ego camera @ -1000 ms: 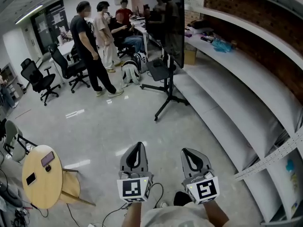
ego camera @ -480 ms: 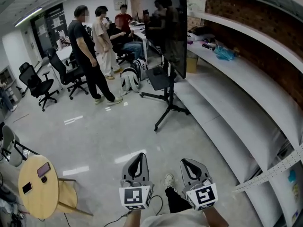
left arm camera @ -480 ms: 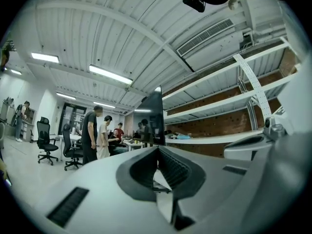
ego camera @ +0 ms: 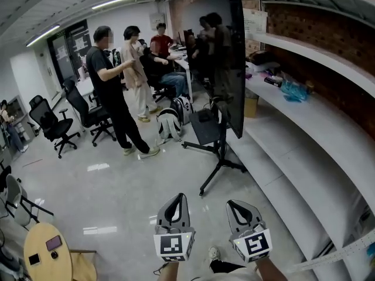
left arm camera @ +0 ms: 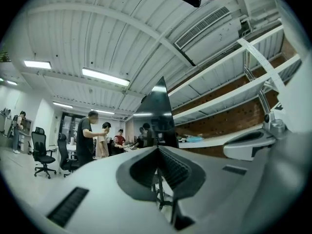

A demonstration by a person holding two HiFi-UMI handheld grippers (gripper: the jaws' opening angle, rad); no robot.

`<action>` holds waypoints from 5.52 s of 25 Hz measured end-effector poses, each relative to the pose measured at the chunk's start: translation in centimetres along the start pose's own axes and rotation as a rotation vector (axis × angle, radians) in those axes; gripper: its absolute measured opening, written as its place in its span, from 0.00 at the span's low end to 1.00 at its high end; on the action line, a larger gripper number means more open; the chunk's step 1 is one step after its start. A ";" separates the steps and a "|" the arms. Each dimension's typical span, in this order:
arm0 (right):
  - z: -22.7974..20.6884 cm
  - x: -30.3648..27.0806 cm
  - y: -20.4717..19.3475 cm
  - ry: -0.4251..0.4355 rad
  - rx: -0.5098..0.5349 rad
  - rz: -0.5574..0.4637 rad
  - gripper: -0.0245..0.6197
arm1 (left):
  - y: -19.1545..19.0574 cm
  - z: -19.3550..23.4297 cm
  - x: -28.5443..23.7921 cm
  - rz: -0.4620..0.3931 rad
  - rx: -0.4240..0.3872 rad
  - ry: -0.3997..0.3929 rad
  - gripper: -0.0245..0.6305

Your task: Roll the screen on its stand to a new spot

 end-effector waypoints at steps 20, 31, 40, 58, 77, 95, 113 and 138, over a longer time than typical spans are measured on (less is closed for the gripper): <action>-17.8 -18.8 3.0 -0.090 0.089 -0.166 0.07 | 3.9 0.6 -27.0 -0.100 -0.005 -0.099 0.06; -18.8 -20.2 3.3 -0.173 0.075 -0.187 0.07 | 3.5 -0.1 -30.0 -0.095 0.042 -0.215 0.06; -20.8 -20.6 5.9 -0.194 0.045 -0.288 0.07 | 5.0 1.1 -31.9 -0.130 0.155 -0.248 0.07; -28.2 -26.8 1.5 -0.165 -0.142 -0.077 0.46 | 10.9 -8.3 -44.4 -0.024 0.201 -0.578 0.51; -31.0 -33.0 -2.4 -0.177 -0.246 -0.014 0.46 | 11.1 -9.3 -47.1 -0.010 0.045 -0.345 0.52; -29.9 -33.1 -2.1 -0.229 -0.211 -0.019 0.41 | 10.2 -8.6 -48.2 0.013 0.047 -0.410 0.55; -25.1 -27.7 -1.1 -0.252 -0.213 -0.036 0.41 | 10.7 -9.0 -41.1 -0.001 0.092 -0.446 0.51; -25.2 -8.0 -0.6 -0.211 -0.203 -0.052 0.42 | 12.5 -23.5 -27.5 -0.028 0.135 -0.435 0.45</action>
Point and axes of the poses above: the fingertips, and each gripper's own axes: x backward along the fingers, z to its left, y out of its top, the point moved 9 cm from there along x, backward along the fingers, and after that the axes turned 3 degrees about x, right-handed, at the moved point
